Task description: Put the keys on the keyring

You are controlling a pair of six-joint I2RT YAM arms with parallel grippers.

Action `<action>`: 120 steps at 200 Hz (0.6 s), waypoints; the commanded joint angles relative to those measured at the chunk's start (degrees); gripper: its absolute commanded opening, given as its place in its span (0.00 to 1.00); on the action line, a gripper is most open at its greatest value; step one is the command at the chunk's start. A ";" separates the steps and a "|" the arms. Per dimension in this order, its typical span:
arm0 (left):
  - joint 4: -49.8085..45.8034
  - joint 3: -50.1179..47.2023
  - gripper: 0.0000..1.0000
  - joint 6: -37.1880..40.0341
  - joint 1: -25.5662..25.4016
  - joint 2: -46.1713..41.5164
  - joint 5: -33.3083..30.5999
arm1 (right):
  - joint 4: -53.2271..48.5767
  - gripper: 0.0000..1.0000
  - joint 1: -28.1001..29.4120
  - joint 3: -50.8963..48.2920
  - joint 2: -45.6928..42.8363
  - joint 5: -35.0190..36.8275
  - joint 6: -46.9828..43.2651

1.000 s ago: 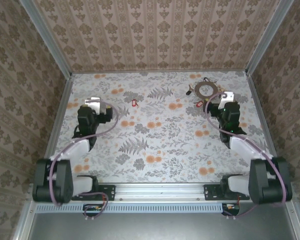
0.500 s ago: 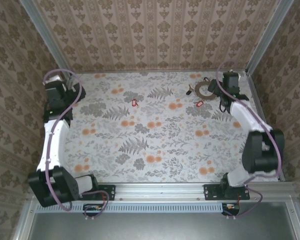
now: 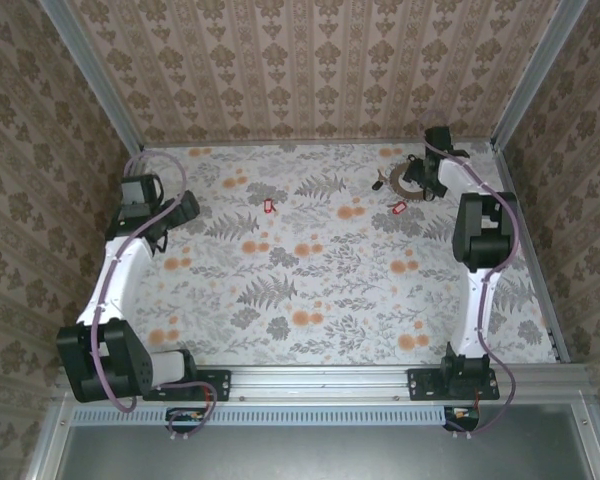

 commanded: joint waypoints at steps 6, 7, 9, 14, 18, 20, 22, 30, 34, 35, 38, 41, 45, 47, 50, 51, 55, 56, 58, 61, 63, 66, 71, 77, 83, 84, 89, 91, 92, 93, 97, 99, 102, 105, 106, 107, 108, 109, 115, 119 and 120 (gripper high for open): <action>-1.77 2.21 1.00 2.89 -0.49 0.01 -0.25 | -16.74 0.73 0.53 10.74 6.38 6.35 3.43; -1.83 2.21 1.00 3.00 -0.49 -0.03 -0.32 | -17.19 0.73 0.58 11.09 6.66 6.68 3.43; -1.88 2.14 1.00 3.15 -0.57 -0.06 -0.52 | -18.23 0.73 0.62 11.88 7.09 7.14 3.43; -1.93 1.97 1.00 3.52 -0.81 -0.06 -1.17 | -20.45 0.73 0.78 13.70 7.96 8.75 3.35; -1.85 1.74 1.00 3.75 -1.04 -0.07 -1.82 | -21.92 0.73 0.88 14.82 8.66 9.92 3.22; -1.81 1.69 1.00 3.76 -1.17 -0.07 -2.10 | -22.60 0.73 0.94 15.19 8.93 10.50 3.18; -1.81 1.66 1.00 3.81 -1.20 -0.11 -2.31 | -23.06 0.74 1.02 15.57 9.17 11.02 2.99; -1.66 1.73 1.00 4.11 -1.33 0.12 -2.29 | -24.82 0.74 1.14 16.83 9.93 12.23 2.74; -1.71 2.05 1.00 4.13 -1.24 0.26 -2.06 | -25.32 0.74 1.12 17.12 10.21 12.49 2.51; -1.67 2.13 1.00 4.15 -1.26 0.32 -2.01 | -25.44 0.74 1.14 17.14 10.25 12.56 2.44; -1.79 2.35 1.00 4.24 -1.27 0.41 -1.77 | -25.72 0.74 1.22 17.39 10.35 12.80 2.21; -1.80 2.58 1.00 4.32 -1.29 0.48 -1.62 | -25.99 0.74 1.25 17.48 10.44 12.95 1.93; -2.02 2.85 1.00 4.41 -1.23 0.69 -1.34 | -26.34 0.74 1.33 17.52 10.54 13.30 1.59; -2.10 2.94 1.00 4.47 -1.28 0.78 -1.30 | -26.52 0.74 1.40 17.53 10.54 13.43 1.41; -2.31 3.16 1.00 4.39 -1.28 0.85 -1.26 | -26.83 0.74 1.49 17.56 10.53 13.73 1.22; -2.32 3.21 1.00 4.37 -1.29 0.88 -1.22 | -26.89 0.74 1.54 17.58 10.54 13.84 1.18; -2.41 3.21 1.00 4.35 -1.29 0.90 -1.28 | -27.31 0.75 1.67 17.52 10.54 13.99 0.89; -2.41 3.24 1.00 4.35 -1.29 0.90 -1.31 | -27.49 0.75 1.72 17.52 10.54 14.06 0.79; -2.44 3.17 1.00 4.30 -1.29 0.90 -1.34 | -27.77 0.75 1.83 17.40 10.54 14.11 0.61; -2.42 2.96 1.00 4.27 -1.25 0.90 -1.43 | -28.15 0.75 1.91 17.38 10.50 14.19 0.46; -2.44 2.84 1.00 4.24 -1.26 0.90 -1.57 | -28.40 0.75 2.01 17.30 10.47 14.32 0.46; -2.30 2.68 1.00 4.13 -1.29 0.86 -1.68 | -28.71 0.75 2.16 17.14 10.39 14.37 0.42; -2.08 2.28 1.00 4.00 -1.36 0.78 -2.02 | -28.84 0.75 2.39 16.52 10.13 14.52 0.13; -1.82 2.10 1.00 3.83 -1.38 0.97 -2.17 | -28.45 0.75 2.79 15.34 9.67 14.46 -0.22; -1.83 2.24 1.00 3.97 -1.33 1.12 -2.16 | -28.12 0.75 3.19 14.14 9.01 14.61 -0.50; -1.81 2.27 1.00 3.98 -1.31 1.19 -2.15 | -27.98 0.75 3.27 13.89 8.85 14.59 -0.47; -2.04 2.57 1.00 4.12 -1.30 1.44 -2.02 | -27.55 0.75 3.71 12.69 8.23 14.60 -0.63; -2.24 2.78 1.00 4.22 -1.29 1.54 -1.98 | -27.39 0.75 3.93 12.26 8.01 14.62 -0.71; -2.28 2.85 1.00 4.20 -1.29 1.57 -1.93 | -27.31 0.75 4.04 12.03 7.82 14.63 -0.75; -2.35 2.97 1.00 4.19 -1.29 1.63 -1.86 | -27.27 0.75 4.09 11.78 7.69 14.60 -0.73; -2.73 3.22 1.00 4.26 -1.31 1.75 -1.75 | -27.14 0.75 4.58 10.88 7.07 14.55 -0.78; -2.87 3.25 1.00 4.28 -1.32 1.84 -1.78 | -27.03 0.75 4.90 10.43 6.71 14.45 -0.73; -3.08 3.35 1.00 4.30 -1.32 1.91 -1.79 | -26.70 0.75 5.29 9.63 6.18 14.32 -0.83; -3.12 3.42 1.00 4.22 -1.30 1.95 -1.83 | -26.37 0.75 5.71 8.80 5.66 14.08 -0.88; -3.16 3.38 1.00 4.20 -1.34 1.95 -1.81 | -26.27 0.75 5.85 8.50 5.42 14.01 -0.88; -3.23 3.37 1.00 4.23 -1.36 1.91 -1.80 | -26.22 0.75 6.01 8.26 5.21 13.94 -0.88; -3.26 3.31 1.00 4.16 -1.37 1.89 -1.88 | -26.06 0.75 6.18 7.96 4.93 13.85 -0.92; -3.19 3.29 1.00 4.12 -1.33 1.92 -1.92 | -25.94 0.75 6.35 7.73 4.75 13.73 -0.95; -3.06 3.00 1.00 3.87 -1.31 1.87 -2.15 | -25.30 0.75 7.42 5.85 3.52 13.22 -0.80; -2.95 2.87 1.00 3.75 -1.32 1.87 -2.10 | -24.74 0.75 8.19 4.55 2.64 13.00 -0.83; -2.95 2.93 1.00 3.70 -1.35 1.87 -2.12 | -24.57 0.75 8.45 4.22 2.37 12.99 -0.90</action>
